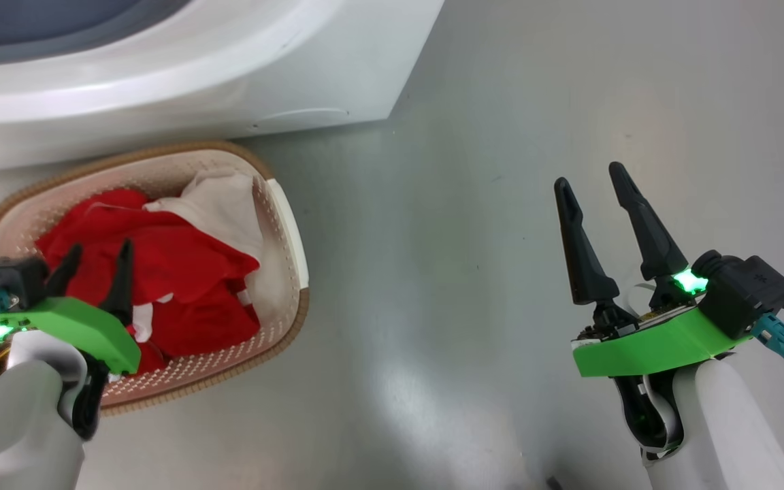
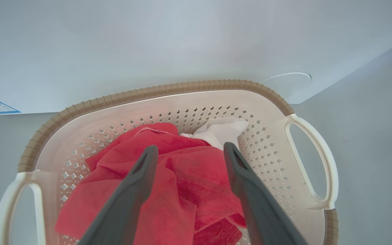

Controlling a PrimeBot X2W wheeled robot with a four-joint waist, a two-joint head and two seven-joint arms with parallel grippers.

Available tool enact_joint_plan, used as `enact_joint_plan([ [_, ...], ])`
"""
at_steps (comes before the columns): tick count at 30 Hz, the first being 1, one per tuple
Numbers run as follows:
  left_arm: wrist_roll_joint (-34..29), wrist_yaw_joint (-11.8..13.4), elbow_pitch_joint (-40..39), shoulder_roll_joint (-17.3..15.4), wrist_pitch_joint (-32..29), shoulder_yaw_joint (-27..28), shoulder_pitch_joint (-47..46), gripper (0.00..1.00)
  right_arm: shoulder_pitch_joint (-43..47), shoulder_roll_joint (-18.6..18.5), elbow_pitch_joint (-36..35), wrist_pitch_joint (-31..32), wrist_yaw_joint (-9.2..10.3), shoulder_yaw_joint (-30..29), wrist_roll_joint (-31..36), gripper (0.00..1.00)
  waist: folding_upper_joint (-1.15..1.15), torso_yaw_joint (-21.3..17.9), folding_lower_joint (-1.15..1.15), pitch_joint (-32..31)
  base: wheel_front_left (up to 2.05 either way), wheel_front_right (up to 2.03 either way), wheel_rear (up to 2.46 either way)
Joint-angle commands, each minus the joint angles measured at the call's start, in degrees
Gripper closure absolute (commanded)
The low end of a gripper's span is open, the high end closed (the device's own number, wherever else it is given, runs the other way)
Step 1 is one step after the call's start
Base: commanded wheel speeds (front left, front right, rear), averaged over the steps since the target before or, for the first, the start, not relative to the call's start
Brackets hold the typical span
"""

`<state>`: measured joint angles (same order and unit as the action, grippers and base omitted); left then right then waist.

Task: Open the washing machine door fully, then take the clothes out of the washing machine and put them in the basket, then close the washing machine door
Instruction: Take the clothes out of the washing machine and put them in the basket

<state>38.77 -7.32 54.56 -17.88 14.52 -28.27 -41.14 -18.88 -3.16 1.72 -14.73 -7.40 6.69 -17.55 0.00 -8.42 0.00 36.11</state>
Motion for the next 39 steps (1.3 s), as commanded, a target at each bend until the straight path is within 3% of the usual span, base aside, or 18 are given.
enact_joint_plan([
  [1, 0.45, -0.16, -1.29, -2.49, 0.48, 1.99, 2.15, 0.00, 1.34, 0.28, -0.87, -0.27, -0.09, 1.37, 0.41, 0.00, 0.00, 0.36, 0.00, -1.64, 0.00, 0.00, 0.00],
  [8, -0.23, -0.16, -3.62, -2.76, 0.48, 4.51, 4.28, 0.00, 2.28, 0.28, 0.06, -0.27, -0.09, 1.52, 0.60, 0.00, 0.00, 0.66, 0.00, -5.07, 0.00, 0.00, 0.00],
  [17, -4.07, -0.16, -10.39, -1.38, 0.48, 12.09, 9.29, 0.00, 4.21, 0.28, 1.74, -0.27, -0.09, 1.19, 1.13, 0.00, 0.00, 1.62, 0.00, -11.80, 0.00, 0.00, 0.00],
  [39, -14.89, -0.16, -34.82, 2.78, 0.48, 24.99, 25.81, 0.00, 11.61, 0.16, 4.12, -0.27, -0.09, -1.01, 1.83, 0.00, 0.00, 4.56, 0.00, -25.19, 0.00, 0.00, 0.00],
])
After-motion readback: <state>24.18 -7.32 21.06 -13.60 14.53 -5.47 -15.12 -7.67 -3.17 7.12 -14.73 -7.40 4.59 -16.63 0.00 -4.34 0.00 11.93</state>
